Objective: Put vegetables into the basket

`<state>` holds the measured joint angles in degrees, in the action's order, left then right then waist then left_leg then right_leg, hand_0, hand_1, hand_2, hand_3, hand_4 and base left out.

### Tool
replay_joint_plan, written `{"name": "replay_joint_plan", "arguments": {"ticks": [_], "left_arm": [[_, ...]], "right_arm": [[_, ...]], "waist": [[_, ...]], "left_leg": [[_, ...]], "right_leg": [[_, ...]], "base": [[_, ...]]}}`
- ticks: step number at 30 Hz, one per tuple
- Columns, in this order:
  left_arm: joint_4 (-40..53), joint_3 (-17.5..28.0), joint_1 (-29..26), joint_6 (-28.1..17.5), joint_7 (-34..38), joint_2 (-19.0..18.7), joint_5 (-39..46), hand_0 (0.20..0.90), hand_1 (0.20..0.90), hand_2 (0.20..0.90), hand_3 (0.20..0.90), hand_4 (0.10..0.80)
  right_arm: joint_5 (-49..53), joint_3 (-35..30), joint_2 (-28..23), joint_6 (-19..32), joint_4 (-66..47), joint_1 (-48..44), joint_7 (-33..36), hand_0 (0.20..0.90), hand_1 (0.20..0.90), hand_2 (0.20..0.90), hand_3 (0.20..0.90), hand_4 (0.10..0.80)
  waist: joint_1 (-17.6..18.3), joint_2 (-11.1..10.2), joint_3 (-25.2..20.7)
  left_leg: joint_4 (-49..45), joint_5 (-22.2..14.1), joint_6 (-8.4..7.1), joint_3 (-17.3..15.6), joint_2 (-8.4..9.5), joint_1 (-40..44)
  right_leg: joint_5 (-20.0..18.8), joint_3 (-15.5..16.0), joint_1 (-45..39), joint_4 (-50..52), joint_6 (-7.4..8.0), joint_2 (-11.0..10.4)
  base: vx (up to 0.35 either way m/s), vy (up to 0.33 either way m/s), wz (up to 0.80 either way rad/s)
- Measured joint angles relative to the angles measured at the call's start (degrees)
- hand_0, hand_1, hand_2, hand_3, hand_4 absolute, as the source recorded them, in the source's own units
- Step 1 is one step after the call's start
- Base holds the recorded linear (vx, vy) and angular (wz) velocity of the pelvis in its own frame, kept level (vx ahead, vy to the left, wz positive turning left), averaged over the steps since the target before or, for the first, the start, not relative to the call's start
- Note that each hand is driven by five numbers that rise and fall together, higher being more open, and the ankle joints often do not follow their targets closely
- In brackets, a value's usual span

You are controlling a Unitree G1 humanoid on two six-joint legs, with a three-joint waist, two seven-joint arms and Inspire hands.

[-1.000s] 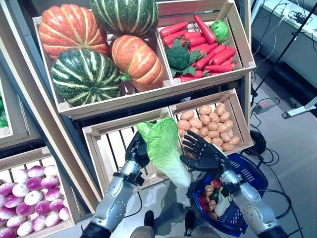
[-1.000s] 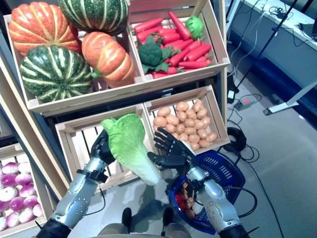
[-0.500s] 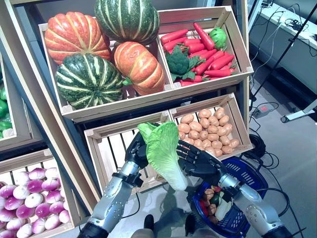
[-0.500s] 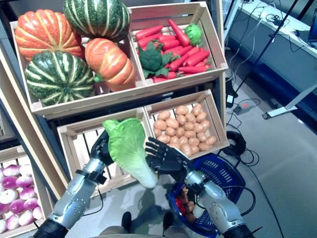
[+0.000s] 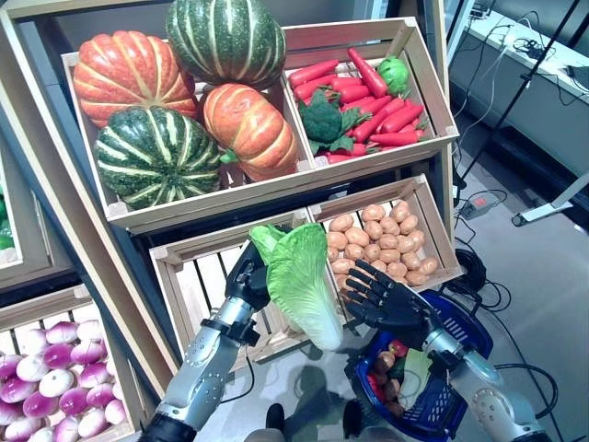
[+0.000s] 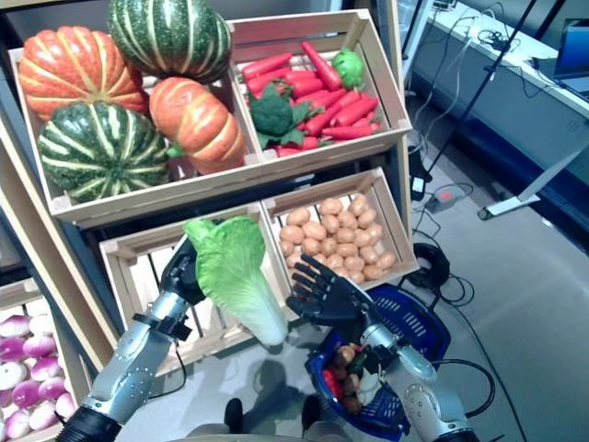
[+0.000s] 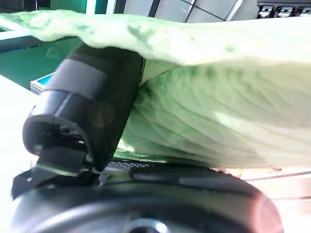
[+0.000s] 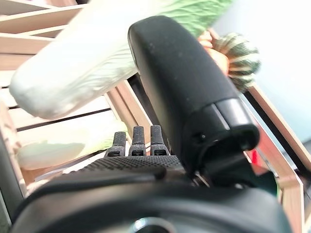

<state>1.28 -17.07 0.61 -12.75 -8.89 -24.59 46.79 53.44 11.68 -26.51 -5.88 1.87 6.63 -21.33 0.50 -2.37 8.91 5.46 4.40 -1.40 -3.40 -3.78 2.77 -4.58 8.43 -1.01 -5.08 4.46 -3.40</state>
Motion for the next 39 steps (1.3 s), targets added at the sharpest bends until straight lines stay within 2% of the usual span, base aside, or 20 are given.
{"name": "replay_joint_plan", "arguments": {"ticks": [7, 13, 19, 26, 33, 39], "left_arm": [[0.0, 0.0, 0.0, 0.0, -0.1, 0.1, -0.1, 0.300, 0.300, 0.300, 0.300, 0.400], [0.0, 0.0, 0.0, 0.1, -0.8, 0.1, -0.1, 0.300, 0.300, 0.300, 0.300, 0.400], [0.0, -0.1, 0.0, 1.8, -2.4, -0.4, -0.1, 0.300, 0.300, 0.300, 0.300, 0.400], [0.0, -0.7, 0.0, 2.5, -5.6, -1.2, -0.1, 0.300, 0.300, 0.300, 0.300, 0.400], [0.0, -1.8, 0.0, 2.6, -7.5, -2.1, -0.1, 0.300, 0.300, 0.300, 0.300, 0.400], [0.5, -3.0, 0.0, 2.8, -9.6, -2.1, -0.1, 0.300, 0.300, 0.300, 0.300, 0.400]], "right_arm": [[1.0, 0.1, 1.6, 0.0, 0.0, 0.0, -0.5, 0.900, 0.900, 0.900, 0.900, 0.800], [1.0, 0.5, 1.3, -1.6, 0.0, 0.0, -5.0, 0.900, 0.900, 0.900, 0.900, 0.800], [-1.2, 2.7, -0.5, -3.8, 0.0, -0.5, -9.7, 0.900, 0.900, 0.900, 0.900, 0.800], [-2.2, 2.8, -5.0, -5.5, 0.0, -1.9, -14.3, 0.900, 0.900, 0.900, 0.900, 0.800], [-5.4, 3.2, -5.8, -6.8, 0.0, -2.5, -15.8, 0.900, 0.900, 0.900, 0.900, 0.800], [-11.0, 6.4, -7.1, -9.6, 0.1, -2.7, -15.9, 0.900, 0.900, 0.900, 0.900, 0.800]], "waist": [[0.2, 0.0, -0.2], [0.0, 0.0, -0.2], [0.0, 0.0, -0.2], [-0.1, 0.6, -0.9], [-0.1, 0.8, -1.3], [0.1, 0.7, -1.4]], "left_leg": [[-0.1, 0.0, 0.04, -0.1, 0.01, -0.5], [-0.3, 0.2, -0.15, -0.1, 0.01, -0.5], [-0.3, 0.1, -0.14, 0.0, 0.01, -0.5], [-0.3, 0.1, -0.15, 0.0, 0.01, -0.5], [-0.3, 0.1, -0.14, 0.0, 0.02, -0.5], [-0.3, 0.1, -0.11, 0.0, 0.02, -0.4]], "right_leg": [[-0.2, 0.0, 0.5, 0.0, -0.22, 0.0], [-0.2, 0.0, 0.5, 0.0, -0.26, 0.0], [-0.2, 0.0, 0.5, 0.0, -0.25, 0.0], [-0.2, 0.0, 0.5, 0.0, -0.26, 0.0], [-0.1, 0.0, 0.5, 0.0, -0.22, 0.0], [-0.1, 0.0, 0.5, 0.0, -0.18, 0.0]], "base": [[-0.015, 0.000, 0.00], [0.000, 0.000, 0.00], [0.000, 0.000, 0.00], [0.000, 0.000, 0.00], [0.000, 0.000, 0.00], [0.000, 0.000, 0.00]]}}
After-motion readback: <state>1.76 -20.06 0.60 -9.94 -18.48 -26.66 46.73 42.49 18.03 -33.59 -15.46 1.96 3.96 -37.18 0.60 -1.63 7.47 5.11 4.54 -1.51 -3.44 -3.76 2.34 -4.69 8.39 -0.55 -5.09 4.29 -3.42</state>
